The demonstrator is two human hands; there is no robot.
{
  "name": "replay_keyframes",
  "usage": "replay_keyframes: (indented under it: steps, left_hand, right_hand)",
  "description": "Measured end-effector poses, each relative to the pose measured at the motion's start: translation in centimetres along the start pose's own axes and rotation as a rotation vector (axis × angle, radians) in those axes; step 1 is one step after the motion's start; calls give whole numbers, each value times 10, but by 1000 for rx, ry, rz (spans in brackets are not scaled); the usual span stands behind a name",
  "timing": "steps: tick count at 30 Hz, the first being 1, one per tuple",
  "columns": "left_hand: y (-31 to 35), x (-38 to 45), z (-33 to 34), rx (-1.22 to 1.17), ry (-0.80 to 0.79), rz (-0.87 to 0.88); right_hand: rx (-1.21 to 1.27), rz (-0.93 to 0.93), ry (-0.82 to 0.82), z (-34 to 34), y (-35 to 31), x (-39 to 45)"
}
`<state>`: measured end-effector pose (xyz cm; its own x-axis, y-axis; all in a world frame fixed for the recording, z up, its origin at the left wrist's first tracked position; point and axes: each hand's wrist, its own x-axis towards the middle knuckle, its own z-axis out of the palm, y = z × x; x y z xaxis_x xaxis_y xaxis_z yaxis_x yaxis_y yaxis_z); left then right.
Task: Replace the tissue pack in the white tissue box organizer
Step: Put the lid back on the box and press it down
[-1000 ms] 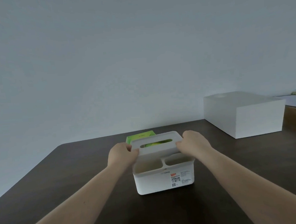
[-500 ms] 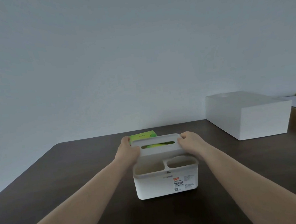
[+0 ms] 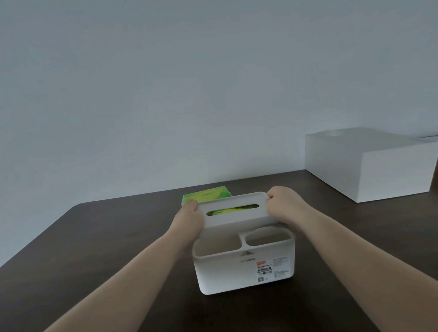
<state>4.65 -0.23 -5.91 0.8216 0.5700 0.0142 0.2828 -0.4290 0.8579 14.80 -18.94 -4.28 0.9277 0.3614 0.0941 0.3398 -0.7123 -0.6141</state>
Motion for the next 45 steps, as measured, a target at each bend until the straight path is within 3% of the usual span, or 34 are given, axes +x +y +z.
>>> replay_keyframes:
  steps: [8,14,22,34,38,42,45]
  left_hand:
    - [2,3,-5,65,-9,44]
    - [9,4,-9,360,-45,96]
    - [11,10,-9,483,-49,106]
    - [2,-2,-2,480,2,124]
    - [10,-11,-8,455,20,44]
    - [8,-26,-7,290,56,41]
    - [-1,-45,-1,70,47,85]
  right_hand:
    - [258,14,-105,5,10,10]
    - [124,-52,-78,0,4,17]
    - [-81,-121,-4,6,-3,39]
    - [-27,-54,154,19,6,40]
    - [158,64,243,9,6,13]
    - [338,-27,87,9,7,-49]
    - [286,-91,-14,8,5,-73]
